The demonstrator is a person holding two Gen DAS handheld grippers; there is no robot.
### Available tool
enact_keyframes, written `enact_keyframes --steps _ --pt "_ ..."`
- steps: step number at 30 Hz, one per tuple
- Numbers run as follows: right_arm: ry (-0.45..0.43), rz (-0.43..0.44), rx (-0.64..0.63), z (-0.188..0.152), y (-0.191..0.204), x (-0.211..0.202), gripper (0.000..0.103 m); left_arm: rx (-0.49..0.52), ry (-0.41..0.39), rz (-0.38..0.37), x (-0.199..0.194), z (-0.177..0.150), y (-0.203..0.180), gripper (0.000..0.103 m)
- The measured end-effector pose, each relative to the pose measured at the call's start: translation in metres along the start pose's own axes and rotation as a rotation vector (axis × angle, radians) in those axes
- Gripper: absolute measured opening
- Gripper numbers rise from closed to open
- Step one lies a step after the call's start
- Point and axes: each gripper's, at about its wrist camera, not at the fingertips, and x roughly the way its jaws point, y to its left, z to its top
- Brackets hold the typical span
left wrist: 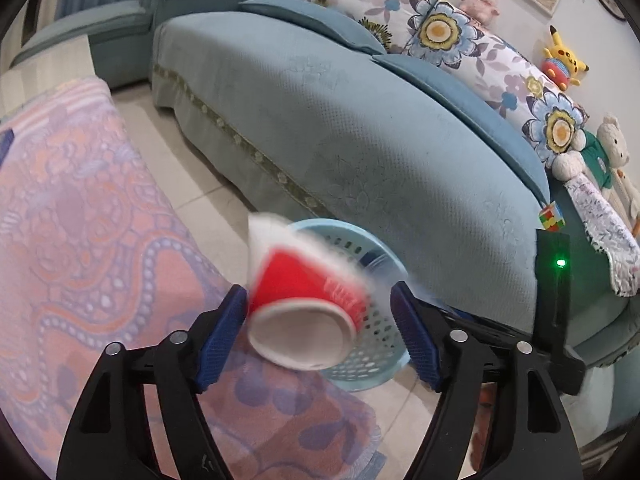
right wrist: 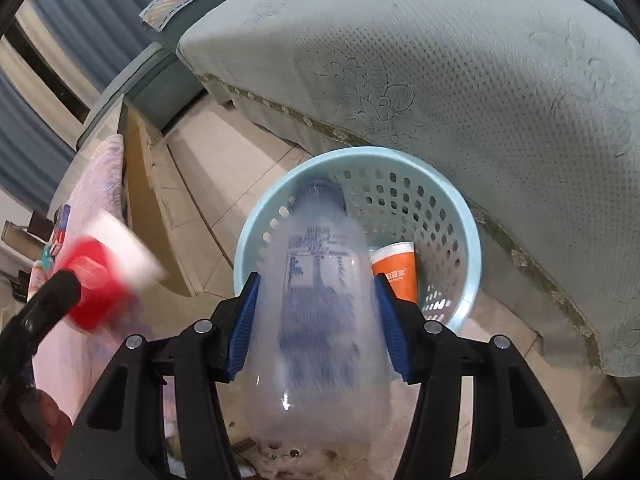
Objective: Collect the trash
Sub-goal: 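Carry red cup and bottle to the blue basket and release both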
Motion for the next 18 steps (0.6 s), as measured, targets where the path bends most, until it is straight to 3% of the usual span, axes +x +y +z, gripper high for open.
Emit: enact_keyframes --steps 11,18 --pt "-0.029 0.021 -0.002 0.000 -0.007 -0.009 0.054 0.023 -0.016 -0.006 -0.016 -0.005 0.004 0.072" --pt "-0.124 0.052 -0.141 -0.003 0.038 -0.045 0.054 0.045 -0.080 -0.011 -0.060 0.000 0.001 0.071"
